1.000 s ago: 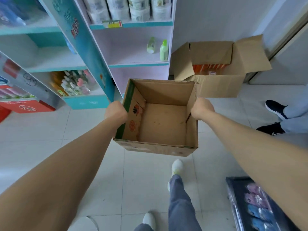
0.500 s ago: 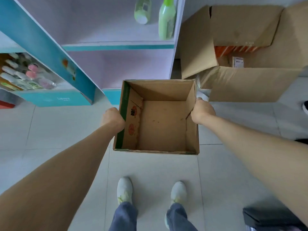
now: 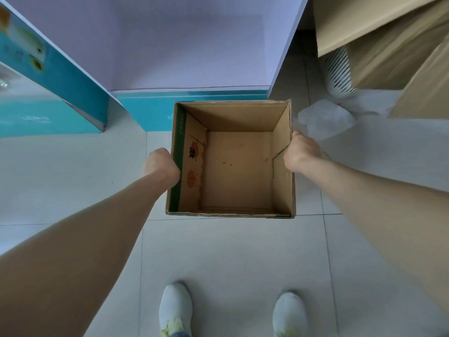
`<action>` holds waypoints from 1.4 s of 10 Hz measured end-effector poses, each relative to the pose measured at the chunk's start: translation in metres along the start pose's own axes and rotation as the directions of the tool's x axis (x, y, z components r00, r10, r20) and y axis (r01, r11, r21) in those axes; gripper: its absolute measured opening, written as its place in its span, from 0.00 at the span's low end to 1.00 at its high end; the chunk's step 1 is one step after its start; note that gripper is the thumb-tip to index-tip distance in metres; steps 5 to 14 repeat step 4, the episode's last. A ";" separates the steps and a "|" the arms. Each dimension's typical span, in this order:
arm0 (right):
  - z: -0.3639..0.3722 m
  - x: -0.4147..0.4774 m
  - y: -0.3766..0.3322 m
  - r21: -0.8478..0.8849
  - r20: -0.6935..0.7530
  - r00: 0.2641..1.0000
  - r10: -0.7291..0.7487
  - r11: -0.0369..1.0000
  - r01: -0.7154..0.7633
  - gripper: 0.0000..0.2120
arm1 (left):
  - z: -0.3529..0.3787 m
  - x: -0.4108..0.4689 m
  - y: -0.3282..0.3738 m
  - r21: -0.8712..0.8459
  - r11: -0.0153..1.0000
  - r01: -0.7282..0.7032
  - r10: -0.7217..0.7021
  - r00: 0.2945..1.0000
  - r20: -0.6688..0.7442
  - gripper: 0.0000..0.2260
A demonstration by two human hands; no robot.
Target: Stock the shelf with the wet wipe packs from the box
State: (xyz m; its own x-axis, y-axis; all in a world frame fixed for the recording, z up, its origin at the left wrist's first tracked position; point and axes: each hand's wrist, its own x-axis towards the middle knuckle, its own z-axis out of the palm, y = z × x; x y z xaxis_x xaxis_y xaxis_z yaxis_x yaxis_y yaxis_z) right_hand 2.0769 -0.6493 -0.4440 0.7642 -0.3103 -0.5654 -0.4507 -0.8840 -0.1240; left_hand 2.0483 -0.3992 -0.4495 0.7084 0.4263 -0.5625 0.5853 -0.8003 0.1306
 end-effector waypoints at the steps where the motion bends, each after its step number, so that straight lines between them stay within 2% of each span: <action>1: 0.014 0.012 -0.002 0.062 0.007 1.000 0.012 0.998 -0.013 0.22 | 0.013 0.013 -0.004 -0.059 0.998 0.027 -0.027 1.000 -0.001 0.06; 2: 0.017 0.010 0.001 0.122 0.044 0.999 0.002 0.993 -0.007 0.21 | 0.017 0.015 -0.009 -0.202 0.978 0.050 -0.036 0.997 0.075 0.13; 3: 0.011 -0.002 0.005 0.165 0.094 0.995 -0.043 0.986 0.028 0.26 | 0.009 0.003 -0.009 -0.276 0.960 0.052 -0.010 0.988 0.155 0.22; 4: -0.007 -0.021 -0.001 0.217 0.049 0.990 -0.135 0.969 0.121 0.25 | -0.015 -0.016 0.003 -0.259 0.966 0.013 0.014 0.995 0.103 0.20; 14: -0.007 -0.021 -0.001 0.217 0.049 0.990 -0.135 0.969 0.121 0.25 | -0.015 -0.016 0.003 -0.259 0.966 0.013 0.014 0.995 0.103 0.20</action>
